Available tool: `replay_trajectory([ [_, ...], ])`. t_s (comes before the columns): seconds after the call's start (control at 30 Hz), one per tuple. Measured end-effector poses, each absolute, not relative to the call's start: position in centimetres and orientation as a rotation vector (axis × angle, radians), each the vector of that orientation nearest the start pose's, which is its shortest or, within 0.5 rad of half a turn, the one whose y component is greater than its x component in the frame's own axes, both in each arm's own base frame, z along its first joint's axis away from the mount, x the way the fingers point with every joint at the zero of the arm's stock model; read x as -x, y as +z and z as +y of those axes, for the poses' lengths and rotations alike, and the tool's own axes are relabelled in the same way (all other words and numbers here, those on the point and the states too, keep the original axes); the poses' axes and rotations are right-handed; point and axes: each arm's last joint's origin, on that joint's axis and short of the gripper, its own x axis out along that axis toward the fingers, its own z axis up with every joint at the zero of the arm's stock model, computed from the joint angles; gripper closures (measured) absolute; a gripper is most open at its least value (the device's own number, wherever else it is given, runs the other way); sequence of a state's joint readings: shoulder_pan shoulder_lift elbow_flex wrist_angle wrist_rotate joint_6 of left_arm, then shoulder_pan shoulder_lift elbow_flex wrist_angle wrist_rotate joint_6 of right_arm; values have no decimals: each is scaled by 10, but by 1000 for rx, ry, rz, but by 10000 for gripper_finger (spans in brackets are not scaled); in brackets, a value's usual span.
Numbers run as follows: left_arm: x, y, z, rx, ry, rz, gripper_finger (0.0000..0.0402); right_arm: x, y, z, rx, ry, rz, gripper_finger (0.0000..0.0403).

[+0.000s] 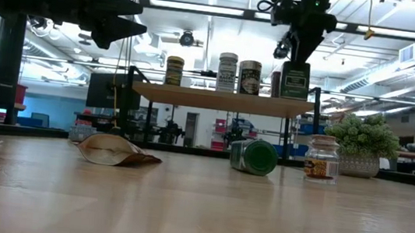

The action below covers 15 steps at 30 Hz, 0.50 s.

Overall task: Shelf spices
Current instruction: Put the black can seasoning on the shelf

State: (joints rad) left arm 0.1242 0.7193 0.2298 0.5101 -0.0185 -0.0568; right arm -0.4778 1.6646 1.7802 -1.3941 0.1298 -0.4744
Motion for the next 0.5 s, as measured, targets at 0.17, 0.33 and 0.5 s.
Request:
replay_trajectory([
  [0.17,-161,217,21,55,142,-24,92,-273,362,-145,172,-205,1360,225],
  [0.33,-161,217,21,55,142,-24,92,-271,362,-146,173,-212,1372,219],
  [0.5,-161,217,21,55,142,-24,92,-269,365,-145,167,-223,1363,218],
])
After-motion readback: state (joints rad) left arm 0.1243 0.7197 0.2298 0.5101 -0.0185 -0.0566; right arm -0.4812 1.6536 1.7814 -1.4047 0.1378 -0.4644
